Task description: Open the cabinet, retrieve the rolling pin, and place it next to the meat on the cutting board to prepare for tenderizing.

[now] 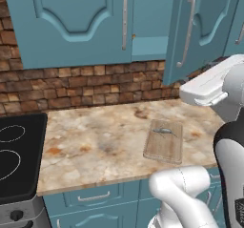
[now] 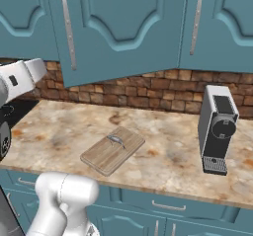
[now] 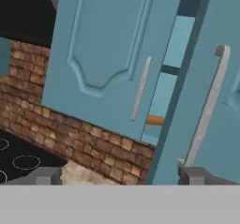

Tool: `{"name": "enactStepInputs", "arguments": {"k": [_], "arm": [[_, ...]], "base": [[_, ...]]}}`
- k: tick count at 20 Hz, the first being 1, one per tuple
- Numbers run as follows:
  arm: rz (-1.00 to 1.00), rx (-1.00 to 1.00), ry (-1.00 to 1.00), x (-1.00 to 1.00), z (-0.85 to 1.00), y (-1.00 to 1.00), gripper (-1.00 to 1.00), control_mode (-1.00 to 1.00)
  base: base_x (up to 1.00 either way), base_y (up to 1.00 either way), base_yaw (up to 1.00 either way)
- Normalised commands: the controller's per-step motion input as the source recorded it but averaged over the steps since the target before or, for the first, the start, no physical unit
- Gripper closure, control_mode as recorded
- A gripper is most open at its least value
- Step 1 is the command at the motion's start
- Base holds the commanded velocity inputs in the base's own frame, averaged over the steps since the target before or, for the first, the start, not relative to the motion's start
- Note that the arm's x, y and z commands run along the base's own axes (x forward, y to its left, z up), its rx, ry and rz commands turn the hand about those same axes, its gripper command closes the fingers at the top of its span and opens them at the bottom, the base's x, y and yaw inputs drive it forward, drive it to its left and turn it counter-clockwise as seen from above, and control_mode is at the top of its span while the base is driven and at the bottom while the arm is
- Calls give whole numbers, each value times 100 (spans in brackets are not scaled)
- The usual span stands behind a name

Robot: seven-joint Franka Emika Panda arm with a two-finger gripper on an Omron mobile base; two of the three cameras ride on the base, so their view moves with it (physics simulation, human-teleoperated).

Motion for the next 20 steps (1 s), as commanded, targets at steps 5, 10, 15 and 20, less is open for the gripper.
{"name": "enactStepInputs", "arguments": {"k": [5, 10, 15, 20], "arm": [[-5, -25, 6, 5, 0, 59, -100, -100], [-14, -18, 26, 62, -8, 19, -100, -100], [-12, -21, 17, 34, -32, 3, -100, -100], [-7, -22, 5, 47, -33, 7, -100, -100]], "base": [[0, 0, 0], [0, 0, 0], [0, 0, 0], [0, 0, 0]]}}
